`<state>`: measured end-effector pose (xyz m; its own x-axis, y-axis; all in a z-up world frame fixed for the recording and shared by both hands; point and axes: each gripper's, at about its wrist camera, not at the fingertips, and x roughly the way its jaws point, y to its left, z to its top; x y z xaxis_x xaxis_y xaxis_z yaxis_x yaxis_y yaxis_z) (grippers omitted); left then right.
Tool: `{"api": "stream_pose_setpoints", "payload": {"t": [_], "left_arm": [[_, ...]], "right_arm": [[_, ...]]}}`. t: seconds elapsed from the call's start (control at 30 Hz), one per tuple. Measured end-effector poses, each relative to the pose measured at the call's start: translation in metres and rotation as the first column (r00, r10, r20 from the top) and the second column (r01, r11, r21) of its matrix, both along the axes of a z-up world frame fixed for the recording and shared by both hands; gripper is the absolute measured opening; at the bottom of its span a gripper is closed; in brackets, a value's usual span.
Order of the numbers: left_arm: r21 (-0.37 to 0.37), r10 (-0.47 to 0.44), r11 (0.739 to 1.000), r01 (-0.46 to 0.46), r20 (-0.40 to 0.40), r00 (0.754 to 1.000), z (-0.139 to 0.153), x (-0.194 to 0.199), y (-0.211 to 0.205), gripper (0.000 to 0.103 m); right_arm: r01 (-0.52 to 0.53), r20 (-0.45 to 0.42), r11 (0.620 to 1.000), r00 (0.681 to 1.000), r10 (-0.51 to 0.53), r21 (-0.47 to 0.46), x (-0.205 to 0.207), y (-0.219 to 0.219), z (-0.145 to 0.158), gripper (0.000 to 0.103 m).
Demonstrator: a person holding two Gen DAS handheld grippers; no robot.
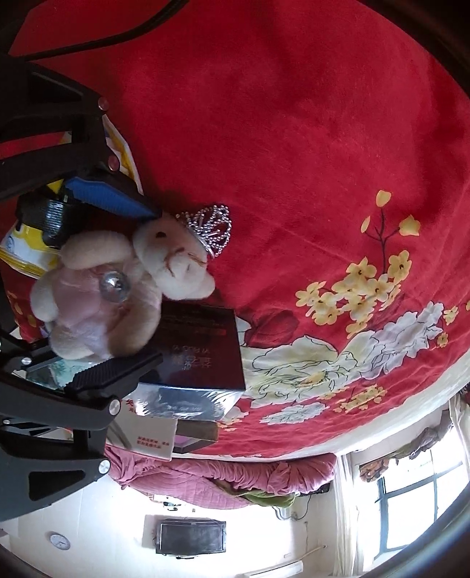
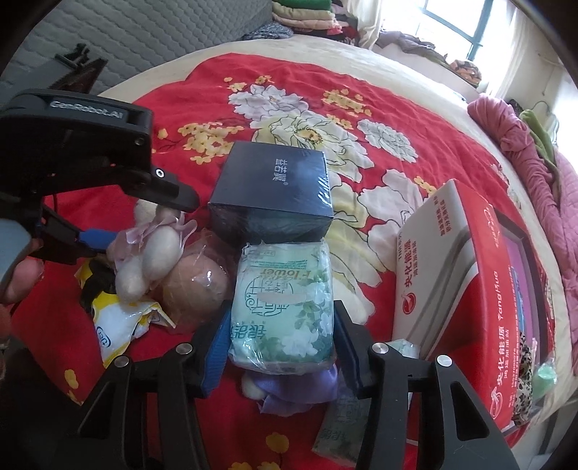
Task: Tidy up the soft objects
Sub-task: 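Grasp the crowned teddy bear with the left gripper while the right gripper grasps the green floral tissue pack, then carry the teddy bear and tissue pack over the book tray with both grippers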
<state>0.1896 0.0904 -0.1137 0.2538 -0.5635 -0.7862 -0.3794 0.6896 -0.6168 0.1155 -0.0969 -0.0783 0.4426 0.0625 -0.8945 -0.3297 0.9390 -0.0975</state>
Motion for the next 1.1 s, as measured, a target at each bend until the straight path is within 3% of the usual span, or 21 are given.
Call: {"api": "stream_pose_setpoints", "payload": {"t": [0.1,0.13,0.2,0.27,0.47,0.67,0.87,1.1], "left_arm": [[0.018,-0.011,1.0,0.011,-0.002,1.0,-0.002,0.004,-0.003,0.069],[0.029,-0.013,1.0,0.013,-0.002,1.0,-0.002,0.005,-0.003,0.061],[0.033,-0.01,0.999,0.01,0.001,1.0,-0.002,0.005,-0.003,0.059],[0.037,-0.013,0.999,0.013,0.018,1.0,0.001,0.003,-0.001,0.049],[0.03,-0.014,0.999,0.012,0.056,0.998,0.011,-0.002,0.005,0.042],[0.012,-0.004,1.0,0.002,0.119,0.993,0.034,-0.012,0.009,0.041],[0.042,-0.011,0.999,0.003,0.193,0.981,0.066,-0.023,0.009,0.041],[0.15,-0.088,0.988,0.047,0.277,0.957,0.107,-0.039,-0.007,0.041]], "right_arm": [[0.001,-0.002,1.0,1.0,-0.001,0.002,0.001,-0.001,0.0,0.054],[0.001,-0.001,1.0,1.0,-0.001,0.001,0.001,-0.001,0.0,0.053],[0.002,0.002,1.0,1.0,-0.002,0.006,0.0,-0.001,0.001,0.053],[0.007,0.009,1.0,1.0,-0.007,0.014,0.0,-0.003,0.003,0.052],[0.023,0.029,0.998,0.999,-0.025,0.06,-0.003,-0.01,0.014,0.051],[0.024,0.059,0.995,0.998,-0.03,0.097,-0.009,-0.013,0.029,0.051],[0.031,0.099,0.993,0.994,-0.042,0.114,-0.015,-0.017,0.046,0.051],[0.067,0.157,0.98,0.983,-0.098,0.189,-0.023,-0.032,0.082,0.051]]}}
